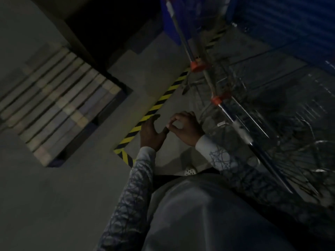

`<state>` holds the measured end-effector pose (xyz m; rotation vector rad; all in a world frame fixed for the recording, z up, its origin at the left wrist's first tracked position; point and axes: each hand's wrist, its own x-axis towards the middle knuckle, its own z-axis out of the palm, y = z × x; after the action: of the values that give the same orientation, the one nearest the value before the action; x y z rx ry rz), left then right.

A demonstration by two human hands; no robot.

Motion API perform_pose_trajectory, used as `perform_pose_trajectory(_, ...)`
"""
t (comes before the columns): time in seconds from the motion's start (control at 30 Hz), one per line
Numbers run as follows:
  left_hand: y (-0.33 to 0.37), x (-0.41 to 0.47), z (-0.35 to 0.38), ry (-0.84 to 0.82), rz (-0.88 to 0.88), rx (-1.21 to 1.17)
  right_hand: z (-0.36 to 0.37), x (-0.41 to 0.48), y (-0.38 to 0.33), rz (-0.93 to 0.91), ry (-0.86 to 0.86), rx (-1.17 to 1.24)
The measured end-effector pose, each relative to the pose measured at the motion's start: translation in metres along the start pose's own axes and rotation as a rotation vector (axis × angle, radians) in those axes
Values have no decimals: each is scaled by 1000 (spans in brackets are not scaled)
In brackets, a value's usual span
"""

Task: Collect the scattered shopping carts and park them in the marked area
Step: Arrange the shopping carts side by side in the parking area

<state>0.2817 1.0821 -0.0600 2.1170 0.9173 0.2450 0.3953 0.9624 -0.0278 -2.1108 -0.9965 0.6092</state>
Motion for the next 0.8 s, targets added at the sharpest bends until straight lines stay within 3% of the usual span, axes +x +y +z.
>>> perform_pose_trajectory(0.27, -12, 140, -50, -137, 269, 26, 4, 124, -19, 115, 362, 98)
perform_pose_trajectory(0.4, -14, 210, -87, -207, 373, 57, 3, 163, -45, 259, 497, 214)
perform_pose_trajectory(0.53, -9, 277, -99, -285, 490, 73, 10, 175, -55, 287, 586, 191)
perform_pose_trajectory(0.8, 41, 359, -55, -451, 666, -11, -20, 188, -54, 386, 865, -81)
